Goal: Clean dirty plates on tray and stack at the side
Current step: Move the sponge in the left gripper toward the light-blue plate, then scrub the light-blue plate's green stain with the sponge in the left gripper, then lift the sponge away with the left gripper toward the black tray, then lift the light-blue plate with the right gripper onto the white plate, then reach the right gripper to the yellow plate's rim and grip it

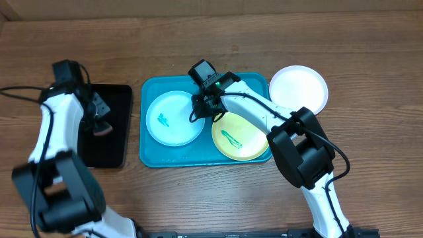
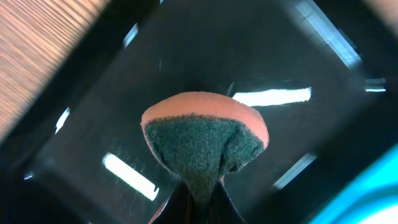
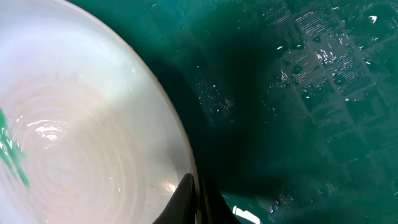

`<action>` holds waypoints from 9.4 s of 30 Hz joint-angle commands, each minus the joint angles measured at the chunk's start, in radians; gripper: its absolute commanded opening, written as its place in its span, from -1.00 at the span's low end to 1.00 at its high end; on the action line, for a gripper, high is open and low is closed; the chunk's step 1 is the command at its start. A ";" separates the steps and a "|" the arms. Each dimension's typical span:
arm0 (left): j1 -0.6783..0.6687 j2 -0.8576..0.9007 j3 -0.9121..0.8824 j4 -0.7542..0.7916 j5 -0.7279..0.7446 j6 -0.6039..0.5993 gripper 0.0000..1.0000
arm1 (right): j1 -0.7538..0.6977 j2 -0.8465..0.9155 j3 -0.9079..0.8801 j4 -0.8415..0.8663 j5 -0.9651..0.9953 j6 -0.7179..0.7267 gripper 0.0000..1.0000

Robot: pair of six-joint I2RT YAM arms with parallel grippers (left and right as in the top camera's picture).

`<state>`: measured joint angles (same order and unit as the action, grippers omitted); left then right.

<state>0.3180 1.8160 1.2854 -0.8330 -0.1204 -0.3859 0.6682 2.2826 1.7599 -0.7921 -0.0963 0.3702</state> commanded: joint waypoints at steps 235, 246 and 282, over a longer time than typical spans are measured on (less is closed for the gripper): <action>0.109 -0.114 0.182 -0.296 0.253 -0.055 -0.91 | 0.289 -0.134 0.477 -0.470 1.146 -0.466 -0.92; 0.106 -0.114 0.182 -0.295 0.253 -0.055 -0.91 | -0.350 -0.128 0.446 -0.610 -0.100 -0.243 -0.92; 0.105 -0.114 0.180 -0.282 0.252 -0.055 -0.92 | -0.764 -0.128 0.085 -0.520 -0.163 -0.398 -0.19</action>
<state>0.4271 1.6981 1.4738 -1.1149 0.1207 -0.4610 -0.1448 2.1777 1.8462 -1.3174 -0.2478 -0.0082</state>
